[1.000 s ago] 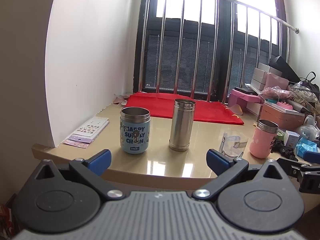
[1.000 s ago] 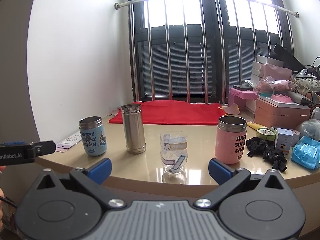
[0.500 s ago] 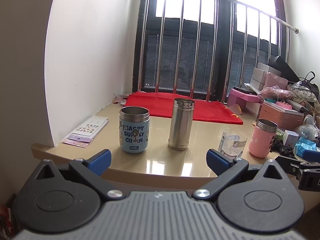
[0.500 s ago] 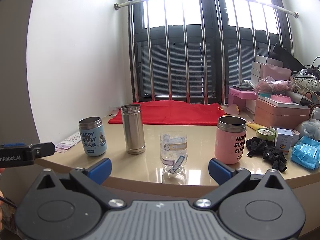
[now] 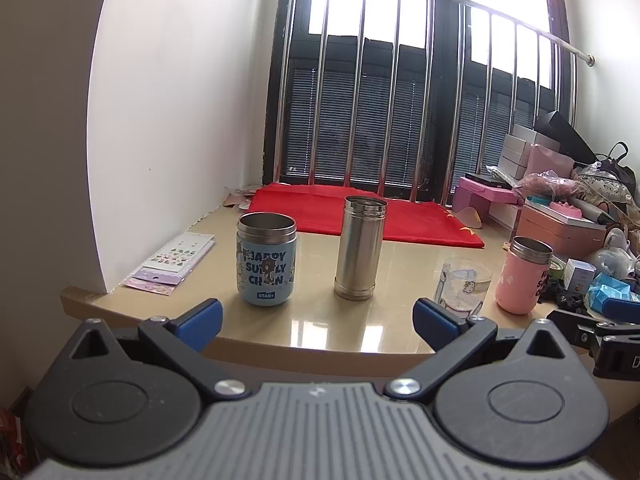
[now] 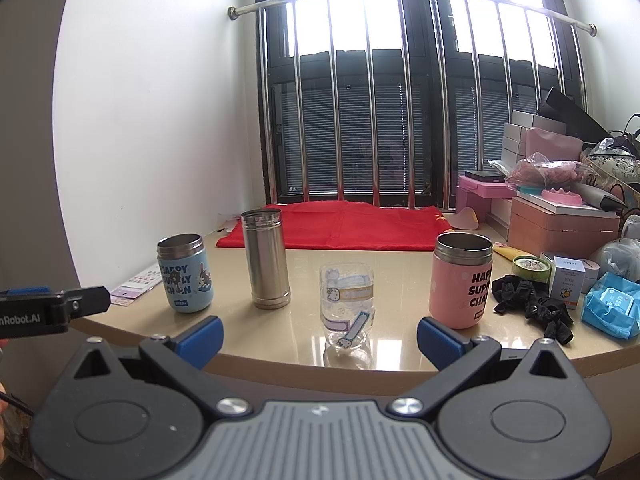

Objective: Flip cup upright

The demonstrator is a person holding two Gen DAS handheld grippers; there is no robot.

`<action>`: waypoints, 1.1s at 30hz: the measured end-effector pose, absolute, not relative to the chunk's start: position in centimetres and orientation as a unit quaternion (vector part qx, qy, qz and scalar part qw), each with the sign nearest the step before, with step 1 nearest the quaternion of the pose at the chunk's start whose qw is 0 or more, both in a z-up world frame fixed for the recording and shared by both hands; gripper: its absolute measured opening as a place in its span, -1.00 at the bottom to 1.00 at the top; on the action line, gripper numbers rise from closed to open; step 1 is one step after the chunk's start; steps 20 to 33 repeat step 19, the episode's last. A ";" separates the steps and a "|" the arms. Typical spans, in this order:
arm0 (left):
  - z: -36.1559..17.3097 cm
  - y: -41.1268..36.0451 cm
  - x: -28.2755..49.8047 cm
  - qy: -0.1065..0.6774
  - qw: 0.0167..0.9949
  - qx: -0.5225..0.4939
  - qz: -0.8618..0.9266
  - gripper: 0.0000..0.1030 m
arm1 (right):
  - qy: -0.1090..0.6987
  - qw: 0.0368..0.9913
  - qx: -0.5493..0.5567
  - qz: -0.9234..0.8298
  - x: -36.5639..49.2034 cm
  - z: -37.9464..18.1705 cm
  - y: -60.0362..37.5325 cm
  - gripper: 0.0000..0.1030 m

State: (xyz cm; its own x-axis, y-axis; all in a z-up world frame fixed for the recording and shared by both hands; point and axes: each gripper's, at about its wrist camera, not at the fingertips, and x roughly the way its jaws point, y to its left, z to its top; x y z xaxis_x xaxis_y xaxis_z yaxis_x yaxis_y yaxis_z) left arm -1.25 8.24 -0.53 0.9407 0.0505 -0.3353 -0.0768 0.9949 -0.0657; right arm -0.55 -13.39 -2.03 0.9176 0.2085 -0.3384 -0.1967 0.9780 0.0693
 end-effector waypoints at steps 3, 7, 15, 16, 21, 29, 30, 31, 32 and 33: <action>-0.6 8.2 -1.3 0.170 0.984 -0.039 0.033 1.00 | 0.174 0.979 0.017 0.104 -0.6 -2.0 -13.4 1.00; -0.7 8.4 -1.3 0.171 0.984 -0.040 0.033 1.00 | 0.174 0.979 0.017 0.103 -0.6 -2.0 -13.4 1.00; -0.7 8.4 -1.3 0.171 0.984 -0.040 0.029 1.00 | 0.174 0.979 0.017 0.103 -0.6 -2.0 -13.4 1.00; -0.7 8.4 -1.3 0.171 0.984 -0.040 0.029 1.00 | 0.174 0.979 0.017 0.103 -0.6 -2.1 -13.4 1.00; -0.8 8.5 -1.3 0.173 0.984 -0.041 0.025 1.00 | 0.174 0.979 0.017 0.103 -0.6 -2.0 -13.4 1.00; -0.8 8.5 -1.3 0.173 0.984 -0.041 0.025 1.00 | 0.174 0.979 0.017 0.103 -0.6 -2.0 -13.4 1.00; -0.8 8.5 -1.3 0.173 0.984 -0.041 0.025 1.00 | 0.174 0.979 0.017 0.103 -0.6 -2.0 -13.4 1.00; -0.8 8.5 -1.3 0.173 0.984 -0.041 0.025 1.00 | 0.174 0.979 0.017 0.103 -0.6 -2.0 -13.4 1.00; -0.8 8.5 -1.3 0.173 0.984 -0.041 0.025 1.00 | 0.174 0.979 0.017 0.103 -0.6 -2.0 -13.4 1.00; -0.8 8.5 -1.3 0.173 0.984 -0.041 0.025 1.00 | 0.174 0.979 0.017 0.103 -0.6 -2.0 -13.4 1.00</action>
